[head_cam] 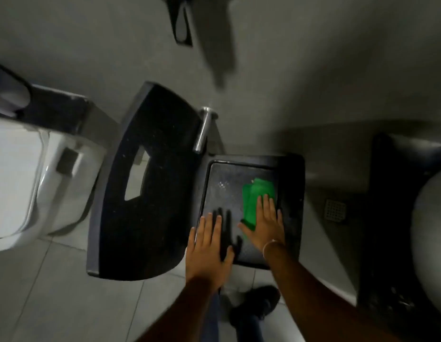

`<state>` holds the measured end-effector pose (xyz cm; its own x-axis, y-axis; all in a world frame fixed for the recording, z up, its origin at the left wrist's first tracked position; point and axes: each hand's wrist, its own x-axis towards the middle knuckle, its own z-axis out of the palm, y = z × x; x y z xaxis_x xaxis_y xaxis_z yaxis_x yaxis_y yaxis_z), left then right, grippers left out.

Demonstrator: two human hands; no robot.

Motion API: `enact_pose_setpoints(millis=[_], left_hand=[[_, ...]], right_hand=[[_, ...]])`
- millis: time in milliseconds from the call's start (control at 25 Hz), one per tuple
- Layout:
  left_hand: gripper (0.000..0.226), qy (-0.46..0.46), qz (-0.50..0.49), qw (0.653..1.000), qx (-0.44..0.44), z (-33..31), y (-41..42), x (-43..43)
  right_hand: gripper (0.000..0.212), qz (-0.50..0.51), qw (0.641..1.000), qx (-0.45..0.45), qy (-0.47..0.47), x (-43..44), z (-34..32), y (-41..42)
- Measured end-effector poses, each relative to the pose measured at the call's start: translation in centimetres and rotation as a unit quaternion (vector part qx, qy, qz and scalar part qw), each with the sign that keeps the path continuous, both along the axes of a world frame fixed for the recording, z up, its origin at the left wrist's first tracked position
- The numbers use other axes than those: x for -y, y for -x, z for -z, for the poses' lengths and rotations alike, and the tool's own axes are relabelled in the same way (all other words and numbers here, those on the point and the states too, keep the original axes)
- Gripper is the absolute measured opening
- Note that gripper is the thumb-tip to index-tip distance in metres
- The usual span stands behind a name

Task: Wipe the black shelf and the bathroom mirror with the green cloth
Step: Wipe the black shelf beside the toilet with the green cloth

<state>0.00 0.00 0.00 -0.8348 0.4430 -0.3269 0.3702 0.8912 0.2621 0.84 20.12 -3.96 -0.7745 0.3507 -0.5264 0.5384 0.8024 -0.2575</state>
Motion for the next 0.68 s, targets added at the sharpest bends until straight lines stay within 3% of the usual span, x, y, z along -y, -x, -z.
enact_pose_setpoints(millis=[200, 360, 480, 520, 600, 680], left_hand=[[0.087, 0.017, 0.01, 1.0, 0.016, 2.9, 1.0, 1.5], [0.085, 0.014, 0.039, 0.998, 0.037, 3.4, 0.2, 2.4], [0.083, 0.03, 0.043, 0.998, 0.046, 1.2, 0.5, 1.1], [0.082, 0.03, 0.043, 0.997, 0.056, 0.1, 0.8, 0.3], [0.081, 0.02, 0.044, 0.997, 0.063, -2.8, 1.5, -1.3], [0.085, -0.034, 0.046, 0.998, -0.021, -6.8, 2.4, -3.2]], right_hand=[[0.126, 0.061, 0.998, -0.012, -0.016, -0.6, 6.7, 2.1], [0.096, 0.073, 0.991, -0.116, -0.002, -1.6, 8.8, 0.6], [0.086, 0.105, 0.979, -0.158, 0.082, -3.1, 7.5, 0.0], [0.083, 0.165, 0.966, -0.15, 0.129, -3.0, 5.7, 0.1], [0.075, 0.364, 0.882, -0.149, 0.259, -2.7, 0.1, 1.0], [0.062, 0.525, 0.747, -0.184, 0.365, -2.0, -7.1, 0.9]])
